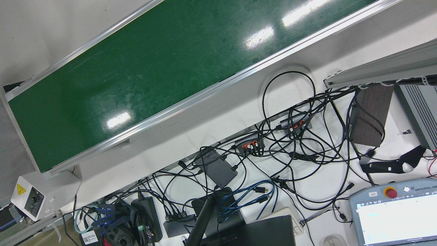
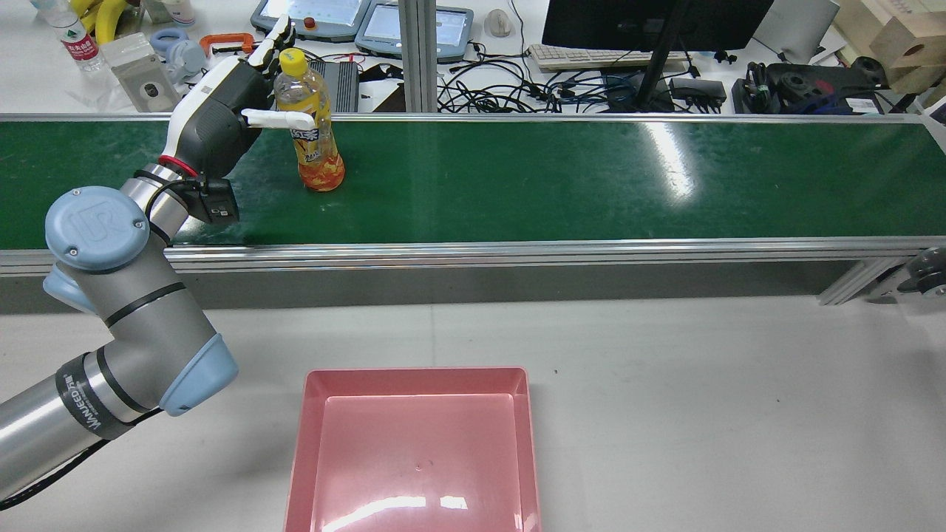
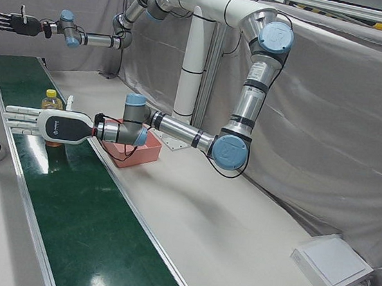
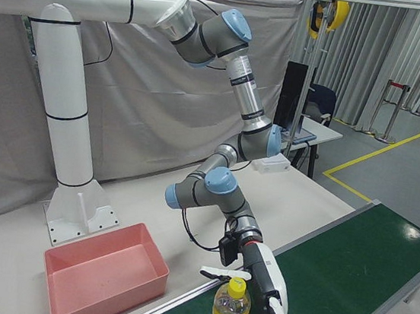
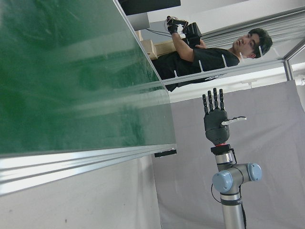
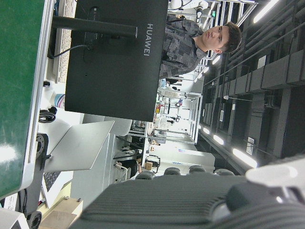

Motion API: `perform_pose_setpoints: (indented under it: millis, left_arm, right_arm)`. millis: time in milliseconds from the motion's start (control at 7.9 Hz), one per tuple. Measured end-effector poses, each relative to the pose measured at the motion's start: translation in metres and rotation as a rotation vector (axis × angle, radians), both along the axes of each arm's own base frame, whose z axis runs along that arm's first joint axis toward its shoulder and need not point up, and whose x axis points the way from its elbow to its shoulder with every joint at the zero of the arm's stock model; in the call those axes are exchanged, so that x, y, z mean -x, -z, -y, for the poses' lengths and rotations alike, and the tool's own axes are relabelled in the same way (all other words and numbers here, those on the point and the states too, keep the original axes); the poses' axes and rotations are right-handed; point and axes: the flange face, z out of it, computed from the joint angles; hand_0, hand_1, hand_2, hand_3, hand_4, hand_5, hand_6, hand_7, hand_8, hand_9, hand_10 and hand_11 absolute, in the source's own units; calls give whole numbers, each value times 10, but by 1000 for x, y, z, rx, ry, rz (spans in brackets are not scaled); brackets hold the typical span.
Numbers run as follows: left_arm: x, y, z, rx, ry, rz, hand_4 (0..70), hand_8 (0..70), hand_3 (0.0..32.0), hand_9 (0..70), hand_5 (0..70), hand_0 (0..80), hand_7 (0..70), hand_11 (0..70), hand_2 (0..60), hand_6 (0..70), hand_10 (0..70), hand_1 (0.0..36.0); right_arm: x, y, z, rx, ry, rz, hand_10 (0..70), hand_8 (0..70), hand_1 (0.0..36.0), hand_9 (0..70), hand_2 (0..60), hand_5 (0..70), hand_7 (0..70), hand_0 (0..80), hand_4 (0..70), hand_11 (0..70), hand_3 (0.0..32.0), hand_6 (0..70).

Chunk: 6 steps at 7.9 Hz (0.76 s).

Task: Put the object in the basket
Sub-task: 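Close the left hand fingers around the orange bottle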

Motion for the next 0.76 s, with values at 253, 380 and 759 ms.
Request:
perform_pose_setpoints:
  millis: [253, 380, 759]
  left_arm:
    - [-2, 1, 2, -8, -2, -10, 328, 140, 0, 228, 229, 481, 166, 380, 506, 65, 254, 215]
    - [-2, 2, 2, -11, -2, -15, 429, 471, 0, 640, 569, 489, 561, 700, 600, 445, 500, 240]
    - [-2, 9, 1, -11, -12, -30, 378, 673, 0, 700, 700, 468, 700, 700, 600, 570, 675, 282]
  right_arm:
    - [0, 0, 0, 0, 0, 0, 0, 0, 0, 0, 0, 0, 0, 0, 0, 0, 0, 0]
    - [0, 0, 0, 0, 0, 0, 0, 0, 0, 0, 0, 0, 0, 0, 0, 0, 0, 0]
    - [0, 0, 0, 0, 0, 0, 0, 0, 0, 0, 0, 0, 0, 0, 0, 0, 0, 0]
